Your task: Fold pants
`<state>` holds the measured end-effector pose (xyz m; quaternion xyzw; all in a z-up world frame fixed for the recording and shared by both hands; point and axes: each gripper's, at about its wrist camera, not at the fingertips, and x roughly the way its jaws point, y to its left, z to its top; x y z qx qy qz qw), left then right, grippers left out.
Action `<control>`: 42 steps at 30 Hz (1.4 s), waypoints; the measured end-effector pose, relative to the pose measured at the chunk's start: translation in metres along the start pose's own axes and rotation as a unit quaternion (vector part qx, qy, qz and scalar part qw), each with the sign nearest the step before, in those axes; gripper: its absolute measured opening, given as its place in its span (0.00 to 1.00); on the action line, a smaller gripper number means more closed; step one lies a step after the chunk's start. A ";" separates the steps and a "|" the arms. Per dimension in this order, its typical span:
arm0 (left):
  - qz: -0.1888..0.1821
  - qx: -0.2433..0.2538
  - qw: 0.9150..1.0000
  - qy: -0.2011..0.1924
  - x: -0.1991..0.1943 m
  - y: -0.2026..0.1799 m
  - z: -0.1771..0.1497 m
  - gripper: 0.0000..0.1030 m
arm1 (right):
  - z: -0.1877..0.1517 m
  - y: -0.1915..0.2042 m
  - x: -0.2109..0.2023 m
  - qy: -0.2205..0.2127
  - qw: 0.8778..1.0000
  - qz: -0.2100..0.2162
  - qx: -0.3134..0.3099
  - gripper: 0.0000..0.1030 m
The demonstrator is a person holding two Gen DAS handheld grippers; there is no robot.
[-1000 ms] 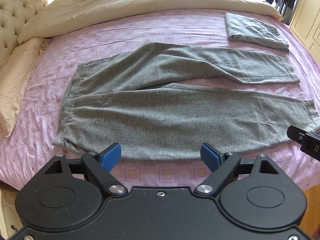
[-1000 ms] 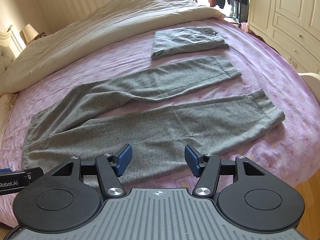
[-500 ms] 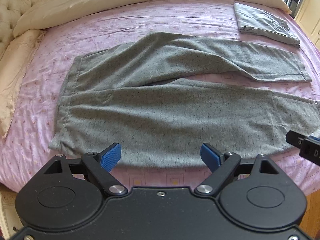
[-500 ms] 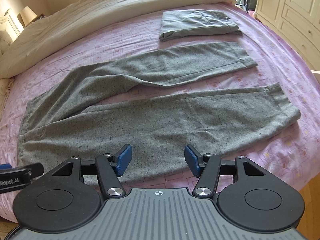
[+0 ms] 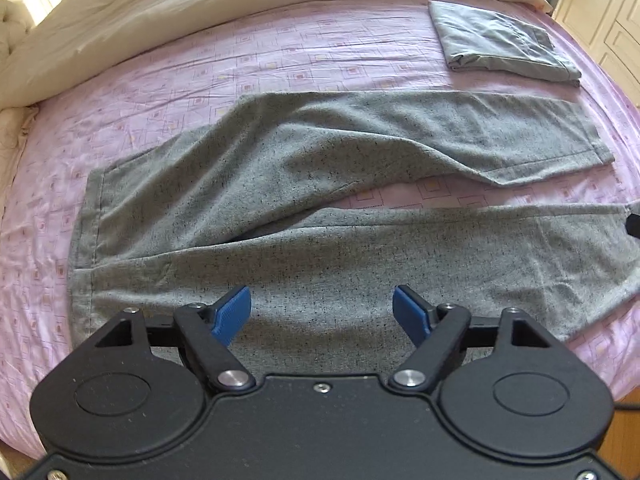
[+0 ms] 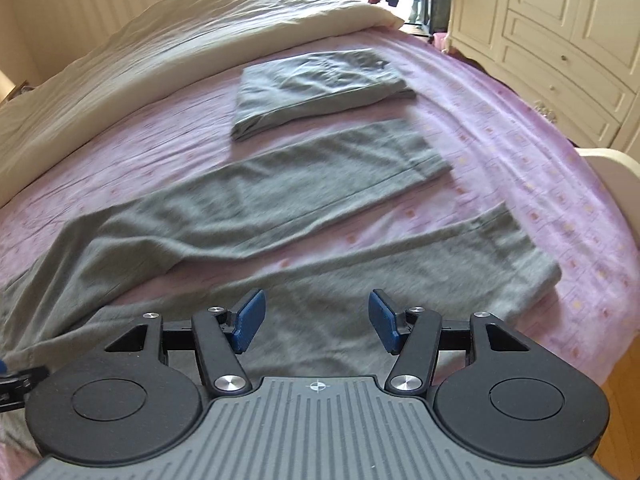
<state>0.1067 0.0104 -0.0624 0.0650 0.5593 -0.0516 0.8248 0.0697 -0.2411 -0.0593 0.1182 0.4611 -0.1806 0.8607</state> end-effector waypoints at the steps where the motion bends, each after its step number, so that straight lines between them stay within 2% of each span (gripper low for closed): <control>1: 0.002 -0.004 1.000 0.002 0.002 -0.001 0.001 0.77 | 0.006 -0.007 0.005 -0.004 1.000 -0.003 0.000 0.54; 5: 0.019 -0.008 1.000 0.003 0.008 -0.009 0.008 0.77 | 0.032 -0.028 0.032 -0.010 0.999 -0.009 -0.041 0.54; 8: 0.035 -0.023 0.999 0.006 0.009 -0.016 0.016 0.77 | 0.056 -0.044 0.061 0.007 0.997 -0.008 -0.079 0.54; 20: 0.070 -0.097 0.992 0.041 0.016 -0.058 0.031 0.77 | 0.151 -0.101 0.182 0.033 0.994 0.010 -0.102 0.54; 25: 0.092 -0.118 0.987 0.054 0.013 -0.065 0.025 0.77 | 0.166 -0.118 0.227 0.062 0.991 -0.002 -0.123 0.54; 29: 0.108 -0.130 0.983 0.067 0.013 -0.066 0.021 0.77 | 0.168 -0.133 0.248 0.109 0.986 0.044 -0.120 0.54; 32: 0.116 -0.137 0.981 0.075 0.013 -0.067 0.019 0.77 | 0.166 -0.139 0.250 0.114 0.984 0.075 -0.117 0.55; 34: 0.120 -0.137 0.980 0.076 0.013 -0.069 0.019 0.77 | 0.165 -0.139 0.251 0.123 0.982 0.096 -0.110 0.46; 36: 0.121 -0.135 0.980 0.078 0.015 -0.073 0.021 0.77 | 0.165 -0.129 0.245 0.127 0.978 0.106 -0.131 0.06; 37: 0.121 -0.133 0.981 0.079 0.016 -0.075 0.022 0.77 | 0.164 -0.121 0.239 0.125 0.975 0.103 -0.154 0.06; 39: 0.119 -0.126 0.982 0.081 0.018 -0.079 0.024 0.77 | 0.163 -0.107 0.224 0.096 0.968 0.068 -0.222 0.06; 41: 0.118 -0.119 0.983 0.076 0.017 -0.082 0.026 0.77 | 0.169 -0.113 0.219 0.065 0.969 0.028 -0.237 0.06; 42: 0.117 -0.118 0.983 0.072 0.016 -0.083 0.027 0.77 | 0.173 -0.119 0.223 0.063 0.972 0.010 -0.228 0.06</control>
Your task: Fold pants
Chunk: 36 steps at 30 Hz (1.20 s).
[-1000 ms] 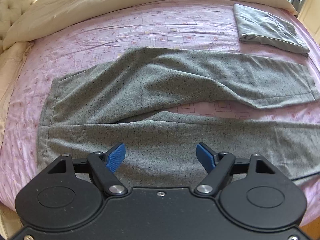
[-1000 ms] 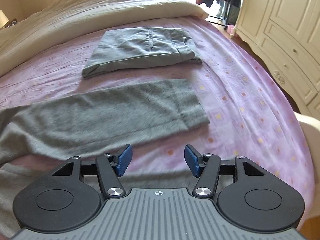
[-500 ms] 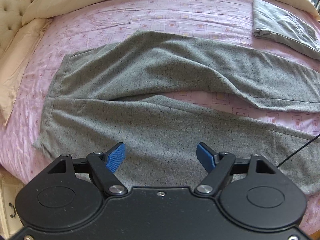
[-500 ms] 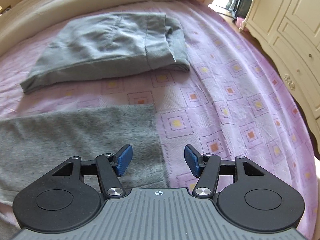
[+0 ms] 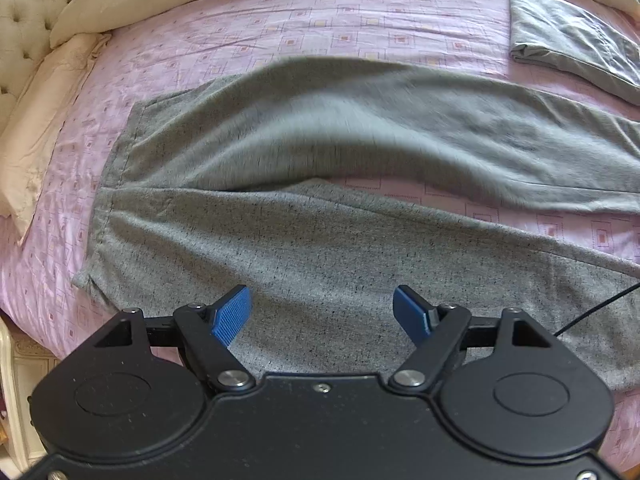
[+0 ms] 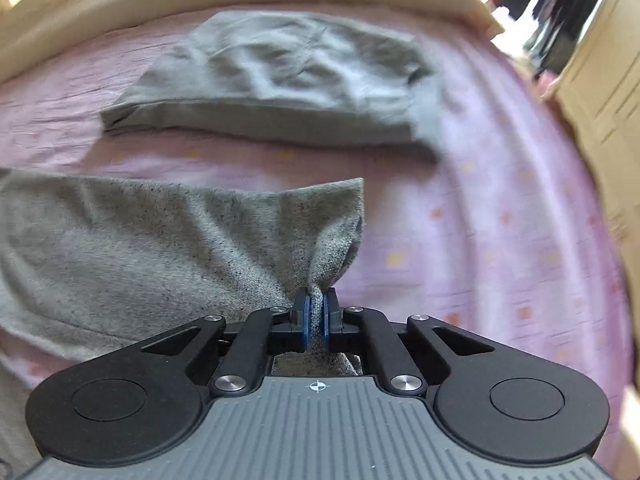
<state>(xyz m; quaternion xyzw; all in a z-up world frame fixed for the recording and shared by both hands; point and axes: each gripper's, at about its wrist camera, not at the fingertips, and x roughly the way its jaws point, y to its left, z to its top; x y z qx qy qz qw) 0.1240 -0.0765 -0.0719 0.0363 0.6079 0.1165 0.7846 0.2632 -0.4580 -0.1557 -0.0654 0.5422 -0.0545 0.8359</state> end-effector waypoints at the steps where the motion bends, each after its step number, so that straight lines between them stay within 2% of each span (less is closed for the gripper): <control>1: -0.001 0.001 1.000 -0.002 -0.001 -0.001 0.000 0.77 | 0.000 -0.010 0.007 0.013 1.000 -0.004 0.024 0.06; 3: -0.006 0.004 1.000 -0.003 -0.001 -0.001 0.000 0.77 | -0.001 -0.025 0.024 0.043 0.996 0.018 0.071 0.07; 4: -0.007 0.005 1.000 -0.004 0.000 0.000 0.000 0.77 | -0.003 -0.027 0.025 0.038 0.996 0.021 0.082 0.08; 6: -0.006 0.007 1.000 -0.004 0.000 0.002 0.001 0.78 | -0.005 -0.030 0.017 0.024 0.995 0.010 0.098 0.18; 9: -0.005 0.007 1.000 -0.012 0.001 0.012 0.006 0.78 | -0.007 -0.033 -0.008 -0.012 0.993 0.016 0.117 0.19; 11: -0.003 0.008 1.000 -0.014 0.004 0.020 0.014 0.78 | -0.004 -0.032 -0.024 -0.030 0.992 0.048 0.116 0.20; 13: -0.003 0.014 1.000 -0.019 0.008 0.030 0.029 0.77 | 0.005 -0.024 -0.037 -0.044 0.989 0.100 0.098 0.20; 15: -0.010 0.020 0.999 -0.026 0.011 0.039 0.050 0.77 | 0.017 -0.011 -0.045 -0.043 0.987 0.140 0.068 0.24; 17: -0.012 0.025 0.999 -0.037 0.014 0.048 0.074 0.78 | 0.033 0.012 -0.050 -0.044 0.986 0.157 0.022 0.26; 21: -0.002 0.008 0.999 -0.048 0.024 0.067 0.121 0.78 | 0.058 0.065 -0.044 -0.056 0.983 0.157 -0.079 0.29; 25: -0.003 0.002 0.999 -0.044 0.040 0.079 0.151 0.78 | 0.063 0.105 -0.031 -0.051 0.972 0.152 -0.173 0.29; 27: -0.007 0.001 0.999 -0.032 0.052 0.083 0.162 0.78 | 0.063 0.123 -0.022 -0.048 0.961 0.144 -0.230 0.29; 29: -0.017 -0.004 1.000 -0.014 0.065 0.087 0.171 0.78 | 0.064 0.139 -0.012 -0.041 0.946 0.134 -0.292 0.29; 33: -0.035 -0.011 0.999 0.026 0.092 0.087 0.184 0.78 | 0.069 0.160 0.007 -0.018 0.918 0.119 -0.377 0.29; 36: -0.065 -0.001 0.995 0.069 0.114 0.082 0.193 0.78 | 0.071 0.172 0.019 -0.002 0.895 0.129 -0.427 0.29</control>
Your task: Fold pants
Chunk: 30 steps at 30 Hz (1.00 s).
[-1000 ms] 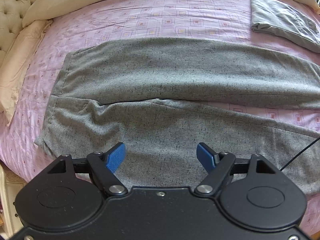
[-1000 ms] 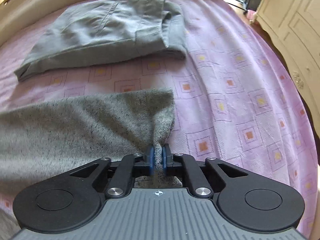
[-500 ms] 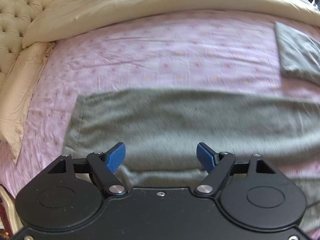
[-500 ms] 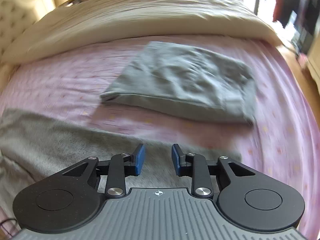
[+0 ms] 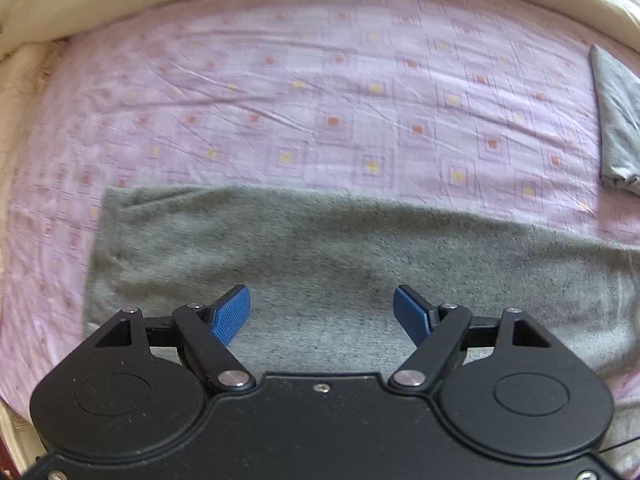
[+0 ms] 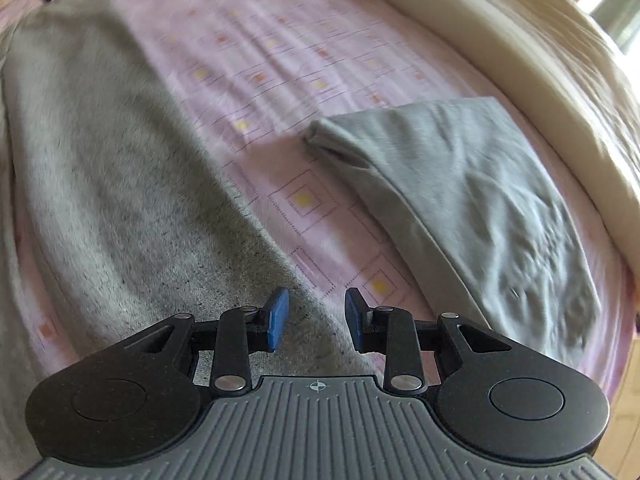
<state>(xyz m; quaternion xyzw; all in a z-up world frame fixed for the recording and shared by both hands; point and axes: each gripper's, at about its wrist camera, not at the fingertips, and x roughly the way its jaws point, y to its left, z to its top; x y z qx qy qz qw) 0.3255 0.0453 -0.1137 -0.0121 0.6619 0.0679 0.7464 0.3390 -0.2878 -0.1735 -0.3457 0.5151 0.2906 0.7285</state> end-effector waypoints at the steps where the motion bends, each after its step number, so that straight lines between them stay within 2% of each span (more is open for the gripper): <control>1: -0.014 0.001 1.000 0.018 0.007 -0.001 0.005 0.78 | 0.002 0.001 0.004 0.006 1.000 0.008 -0.014 0.29; 4: -0.048 0.001 0.997 0.060 0.027 -0.005 0.022 0.78 | 0.007 0.001 0.020 0.029 0.997 0.052 -0.046 0.30; 7: -0.060 -0.007 0.995 0.080 0.042 -0.007 0.041 0.78 | 0.009 -0.002 0.026 0.024 0.994 0.082 -0.074 0.31; 12: -0.064 -0.041 0.993 0.094 0.062 -0.003 0.074 0.79 | 0.010 -0.018 0.030 0.025 0.991 0.124 -0.042 0.32; 14: -0.066 -0.058 0.991 0.100 0.071 -0.001 0.084 0.83 | 0.007 -0.017 0.028 0.016 0.991 0.123 -0.045 0.32; 19: -0.046 -0.085 0.988 0.121 0.096 -0.004 0.096 0.83 | -0.003 -0.012 0.023 -0.007 0.993 0.106 -0.042 0.32; 24: -0.028 -0.099 0.981 0.162 0.121 -0.012 0.094 0.84 | -0.004 -0.009 0.020 -0.013 0.995 0.090 -0.043 0.32; 25: -0.022 -0.099 0.981 0.168 0.124 -0.014 0.092 0.89 | -0.003 -0.009 0.021 -0.011 0.995 0.087 -0.045 0.32; 27: -0.020 -0.108 0.978 0.176 0.128 -0.016 0.089 0.90 | 0.000 -0.006 0.022 -0.006 0.995 0.084 -0.046 0.31; 28: -0.023 -0.116 0.977 0.176 0.128 -0.015 0.087 0.87 | 0.002 -0.006 0.023 -0.001 0.995 0.084 -0.045 0.30; 30: -0.033 -0.134 0.976 0.167 0.123 -0.012 0.081 0.71 | 0.006 -0.004 0.024 0.011 0.996 0.086 -0.035 0.22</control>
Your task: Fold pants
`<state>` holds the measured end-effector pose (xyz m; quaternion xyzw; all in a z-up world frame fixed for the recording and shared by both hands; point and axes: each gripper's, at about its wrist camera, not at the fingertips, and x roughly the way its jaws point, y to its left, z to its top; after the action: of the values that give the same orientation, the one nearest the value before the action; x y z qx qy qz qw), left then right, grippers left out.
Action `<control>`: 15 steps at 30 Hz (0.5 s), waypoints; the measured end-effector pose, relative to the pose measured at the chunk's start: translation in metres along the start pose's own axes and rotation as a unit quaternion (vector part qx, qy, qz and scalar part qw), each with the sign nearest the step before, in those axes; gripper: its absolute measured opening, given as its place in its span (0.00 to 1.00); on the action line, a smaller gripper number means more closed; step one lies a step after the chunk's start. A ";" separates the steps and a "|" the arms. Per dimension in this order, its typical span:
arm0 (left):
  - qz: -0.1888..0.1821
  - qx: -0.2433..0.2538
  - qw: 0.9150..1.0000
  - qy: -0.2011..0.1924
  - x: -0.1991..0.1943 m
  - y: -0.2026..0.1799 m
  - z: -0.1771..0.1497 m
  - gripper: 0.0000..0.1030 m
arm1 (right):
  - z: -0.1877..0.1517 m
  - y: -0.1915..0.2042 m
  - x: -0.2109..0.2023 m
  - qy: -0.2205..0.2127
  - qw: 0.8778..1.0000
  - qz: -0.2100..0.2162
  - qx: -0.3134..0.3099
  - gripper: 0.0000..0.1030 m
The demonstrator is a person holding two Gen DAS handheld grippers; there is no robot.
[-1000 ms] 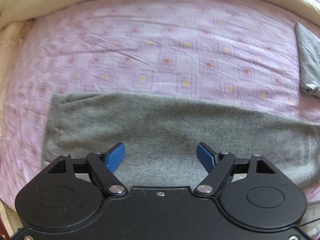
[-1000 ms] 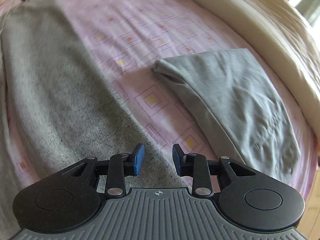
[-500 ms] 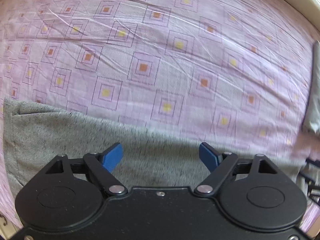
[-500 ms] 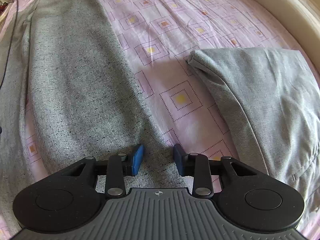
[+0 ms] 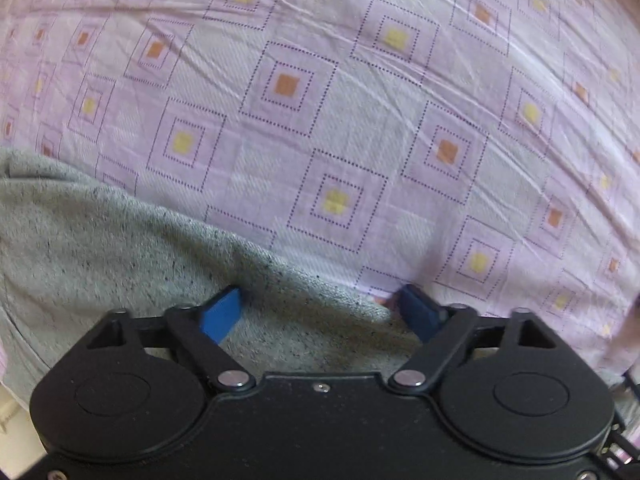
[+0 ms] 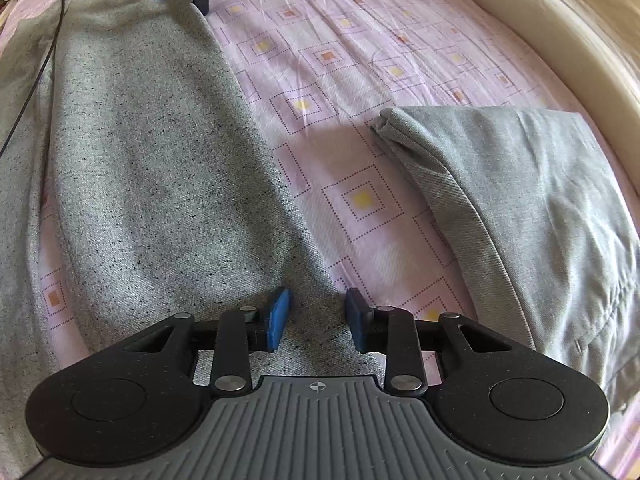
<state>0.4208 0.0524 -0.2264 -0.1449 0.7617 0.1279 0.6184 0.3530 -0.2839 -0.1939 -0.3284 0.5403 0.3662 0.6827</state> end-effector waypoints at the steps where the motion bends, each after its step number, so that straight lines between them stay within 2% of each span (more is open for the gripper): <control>1: -0.002 -0.002 1.000 -0.009 -0.004 0.002 -0.004 0.57 | 0.002 0.002 0.000 0.004 1.000 -0.002 0.001 0.19; 2: 0.004 0.003 1.000 -0.017 -0.007 0.003 -0.009 0.42 | 0.003 0.005 -0.001 0.006 1.000 -0.003 -0.003 0.07; 3: 0.005 0.011 1.000 -0.024 -0.010 0.002 -0.015 0.33 | 0.002 0.010 -0.002 0.008 1.000 -0.010 -0.012 0.06; 4: 0.004 0.018 0.999 -0.028 -0.013 0.004 -0.019 0.16 | 0.002 0.016 -0.003 0.008 1.000 -0.022 -0.020 0.06; 8: -0.009 0.023 0.998 -0.058 -0.033 0.017 -0.051 0.09 | -0.004 0.037 -0.020 -0.010 0.998 -0.055 -0.016 0.05; 13: -0.011 0.057 0.991 -0.119 -0.071 0.036 -0.111 0.09 | -0.020 0.075 -0.063 -0.048 0.993 -0.105 -0.003 0.05; 15: -0.016 0.062 0.988 -0.142 -0.096 0.043 -0.124 0.09 | -0.028 0.097 -0.081 -0.060 0.991 -0.121 -0.003 0.05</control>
<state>0.3109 0.0514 -0.1063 -0.0986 0.6704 0.0895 0.7300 0.2445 -0.2689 -0.1255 -0.3713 0.4536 0.3019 0.7519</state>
